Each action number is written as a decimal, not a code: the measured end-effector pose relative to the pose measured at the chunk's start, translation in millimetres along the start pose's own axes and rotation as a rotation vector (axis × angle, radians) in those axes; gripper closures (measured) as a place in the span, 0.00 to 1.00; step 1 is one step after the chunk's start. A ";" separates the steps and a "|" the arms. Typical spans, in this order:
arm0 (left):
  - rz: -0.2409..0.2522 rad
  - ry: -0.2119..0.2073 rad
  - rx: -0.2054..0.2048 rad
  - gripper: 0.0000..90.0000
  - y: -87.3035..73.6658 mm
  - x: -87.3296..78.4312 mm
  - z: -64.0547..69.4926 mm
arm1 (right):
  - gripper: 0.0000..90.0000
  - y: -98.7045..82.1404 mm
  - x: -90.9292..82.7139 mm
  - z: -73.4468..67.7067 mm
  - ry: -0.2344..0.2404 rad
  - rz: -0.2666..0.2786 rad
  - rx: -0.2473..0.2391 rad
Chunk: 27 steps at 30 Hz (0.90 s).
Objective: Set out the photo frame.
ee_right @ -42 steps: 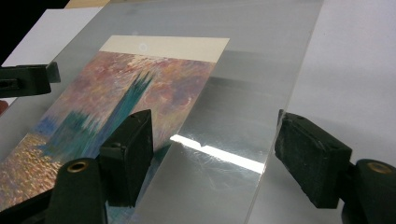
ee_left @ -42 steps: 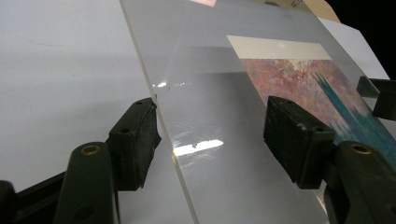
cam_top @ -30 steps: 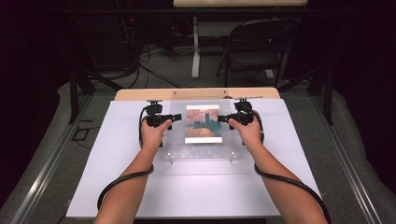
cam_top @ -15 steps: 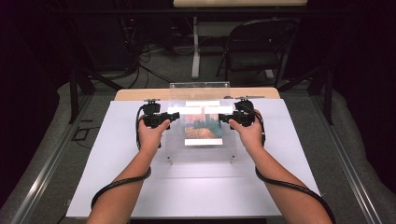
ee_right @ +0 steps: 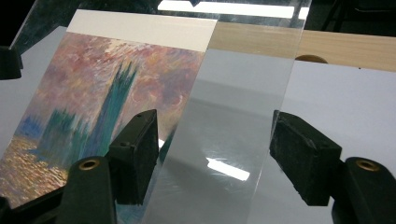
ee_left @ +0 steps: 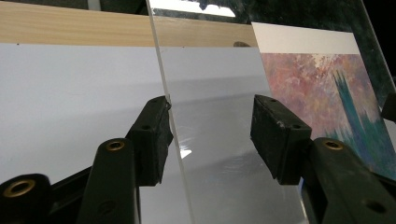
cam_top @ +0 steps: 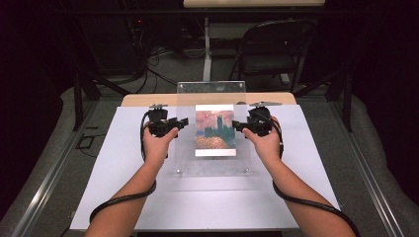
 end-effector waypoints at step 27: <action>0.058 -0.028 0.068 0.67 -9.1 -48.5 17.0 | 0.53 -4.3 -49.8 -15.8 -0.006 0.053 -0.091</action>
Point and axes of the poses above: each handheld gripper's, and its own axes: x roughly forward along the jaws, y roughly out of its top, z roughly to its right, the point moved 2 cm from there along x, roughly forward along the jaws, and after that the axes turned 2 degrees about -z, right-handed, at the moved point
